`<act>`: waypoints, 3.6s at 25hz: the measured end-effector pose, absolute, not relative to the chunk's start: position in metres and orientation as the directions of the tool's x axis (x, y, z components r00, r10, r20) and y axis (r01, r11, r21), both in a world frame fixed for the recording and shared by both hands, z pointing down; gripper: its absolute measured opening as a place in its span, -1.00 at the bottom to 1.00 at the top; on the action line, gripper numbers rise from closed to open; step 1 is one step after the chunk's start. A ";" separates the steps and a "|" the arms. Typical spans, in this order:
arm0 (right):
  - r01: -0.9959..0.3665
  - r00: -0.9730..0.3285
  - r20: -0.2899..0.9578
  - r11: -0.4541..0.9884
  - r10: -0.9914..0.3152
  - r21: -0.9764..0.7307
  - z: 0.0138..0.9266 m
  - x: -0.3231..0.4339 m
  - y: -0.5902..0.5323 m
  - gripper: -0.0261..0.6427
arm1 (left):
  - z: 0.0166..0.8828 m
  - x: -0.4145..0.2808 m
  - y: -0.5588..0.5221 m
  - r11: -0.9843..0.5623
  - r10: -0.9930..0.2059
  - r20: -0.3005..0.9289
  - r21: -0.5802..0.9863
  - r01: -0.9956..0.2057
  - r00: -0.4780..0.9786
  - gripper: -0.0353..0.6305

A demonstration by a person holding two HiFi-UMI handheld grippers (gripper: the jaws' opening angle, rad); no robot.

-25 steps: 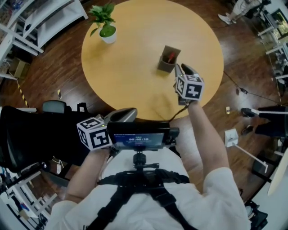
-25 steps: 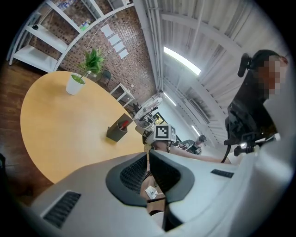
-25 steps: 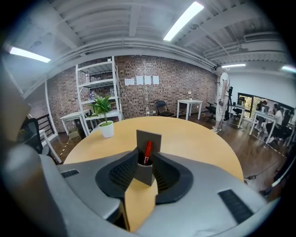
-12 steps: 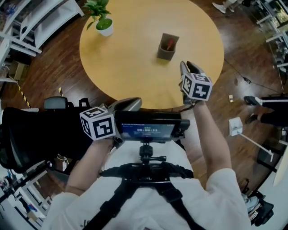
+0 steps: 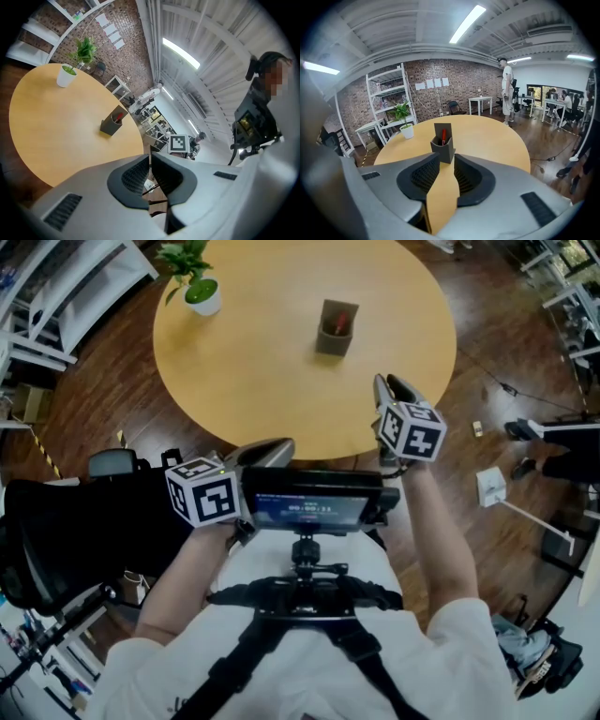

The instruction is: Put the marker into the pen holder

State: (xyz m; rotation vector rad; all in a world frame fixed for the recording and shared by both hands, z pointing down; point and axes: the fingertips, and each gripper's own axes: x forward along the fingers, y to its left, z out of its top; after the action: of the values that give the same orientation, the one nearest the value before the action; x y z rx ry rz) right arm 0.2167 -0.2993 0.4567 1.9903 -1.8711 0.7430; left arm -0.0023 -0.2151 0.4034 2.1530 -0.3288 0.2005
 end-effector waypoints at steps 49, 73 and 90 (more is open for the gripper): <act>-0.901 0.054 0.601 -0.298 -0.797 -0.314 0.456 0.145 -0.113 -0.60 | 0.430 -0.011 -0.142 -0.572 0.077 0.292 0.796 -0.198 0.953 -0.90; -0.920 -0.229 0.538 -0.001 -0.811 -0.392 0.461 0.130 0.142 -0.60 | 0.436 0.010 0.139 -0.545 -0.147 0.314 0.766 -0.342 0.938 -0.90; -0.915 -0.238 0.493 0.022 -0.837 -0.404 0.448 0.077 0.166 -0.67 | 0.413 -0.050 0.155 -0.567 -0.192 0.310 0.739 -0.364 0.931 -0.90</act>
State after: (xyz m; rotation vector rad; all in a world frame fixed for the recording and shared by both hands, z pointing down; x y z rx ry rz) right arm 0.0773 0.1658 0.4479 1.8624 -2.1592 1.0107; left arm -0.0501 0.1547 0.4130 2.1869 -0.3930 0.2431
